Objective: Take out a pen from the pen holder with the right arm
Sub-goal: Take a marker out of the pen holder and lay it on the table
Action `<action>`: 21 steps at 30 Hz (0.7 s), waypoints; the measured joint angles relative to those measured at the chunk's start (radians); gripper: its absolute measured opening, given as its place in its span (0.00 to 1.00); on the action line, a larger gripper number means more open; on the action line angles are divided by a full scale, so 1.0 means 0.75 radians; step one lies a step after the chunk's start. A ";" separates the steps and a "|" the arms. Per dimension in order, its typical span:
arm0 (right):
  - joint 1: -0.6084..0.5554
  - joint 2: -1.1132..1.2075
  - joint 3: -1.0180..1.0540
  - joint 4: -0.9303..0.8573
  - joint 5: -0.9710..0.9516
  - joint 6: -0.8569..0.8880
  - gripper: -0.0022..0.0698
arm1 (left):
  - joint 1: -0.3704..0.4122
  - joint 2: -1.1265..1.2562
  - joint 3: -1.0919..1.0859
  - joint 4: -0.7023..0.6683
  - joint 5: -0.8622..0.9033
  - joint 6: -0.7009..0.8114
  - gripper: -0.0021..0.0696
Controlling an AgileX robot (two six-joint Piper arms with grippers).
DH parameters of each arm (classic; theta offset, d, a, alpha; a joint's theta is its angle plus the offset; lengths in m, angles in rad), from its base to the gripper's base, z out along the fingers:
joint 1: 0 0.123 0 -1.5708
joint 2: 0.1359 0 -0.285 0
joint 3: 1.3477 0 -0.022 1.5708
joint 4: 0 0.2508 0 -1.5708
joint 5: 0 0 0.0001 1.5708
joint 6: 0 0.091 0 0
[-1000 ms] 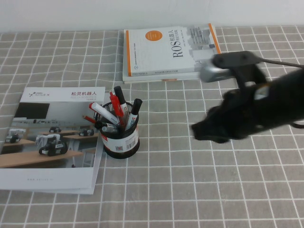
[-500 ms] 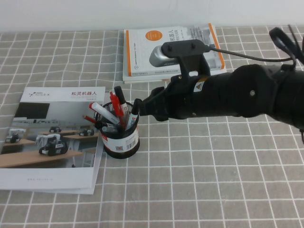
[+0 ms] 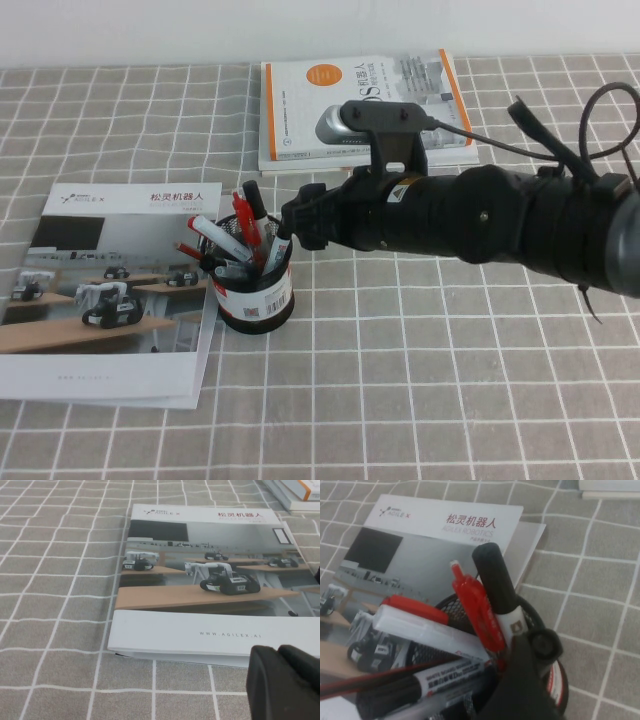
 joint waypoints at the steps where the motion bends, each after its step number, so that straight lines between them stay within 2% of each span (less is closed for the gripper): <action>1: 0.000 0.005 0.000 0.003 -0.009 0.000 0.64 | 0.000 0.000 0.000 0.000 0.000 0.000 0.02; 21: 0.033 0.046 -0.014 0.013 -0.067 0.000 0.56 | 0.000 0.000 0.000 0.000 0.000 0.000 0.02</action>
